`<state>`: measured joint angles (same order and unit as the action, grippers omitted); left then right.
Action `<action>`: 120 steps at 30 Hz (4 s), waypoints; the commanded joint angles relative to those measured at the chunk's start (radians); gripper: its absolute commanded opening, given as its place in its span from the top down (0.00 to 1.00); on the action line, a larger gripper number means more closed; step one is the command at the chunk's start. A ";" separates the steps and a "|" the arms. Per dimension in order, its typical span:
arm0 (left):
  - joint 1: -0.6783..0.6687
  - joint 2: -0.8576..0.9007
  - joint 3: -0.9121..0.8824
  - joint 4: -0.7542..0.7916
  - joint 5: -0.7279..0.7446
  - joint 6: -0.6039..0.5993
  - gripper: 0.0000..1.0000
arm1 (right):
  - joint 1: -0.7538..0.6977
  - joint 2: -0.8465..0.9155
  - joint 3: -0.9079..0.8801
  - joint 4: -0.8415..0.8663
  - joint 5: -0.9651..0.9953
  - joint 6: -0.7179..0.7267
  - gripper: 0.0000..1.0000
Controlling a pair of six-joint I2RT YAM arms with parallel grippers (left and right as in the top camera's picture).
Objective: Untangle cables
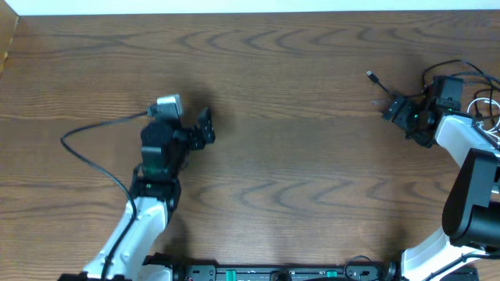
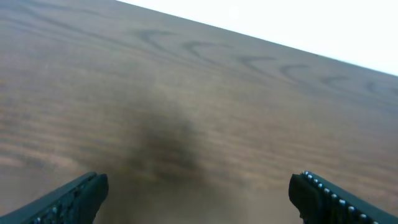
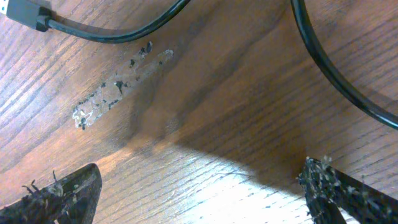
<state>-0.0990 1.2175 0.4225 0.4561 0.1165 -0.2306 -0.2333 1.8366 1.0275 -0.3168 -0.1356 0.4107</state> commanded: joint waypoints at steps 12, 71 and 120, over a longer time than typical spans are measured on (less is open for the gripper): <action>0.002 -0.165 -0.219 0.014 -0.028 0.009 0.02 | 0.005 0.045 -0.023 -0.015 -0.028 0.023 0.01; 0.013 -1.212 -0.418 -0.529 -0.109 0.099 0.02 | 0.005 0.045 -0.023 -0.015 -0.028 0.023 0.01; 0.013 -1.212 -0.418 -0.529 -0.109 0.100 0.02 | 0.007 -0.055 -0.040 -0.016 -0.028 0.023 0.01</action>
<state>-0.0895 0.0101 0.0185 -0.0292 0.0418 -0.1516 -0.2317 1.8317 1.0260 -0.3168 -0.1410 0.4110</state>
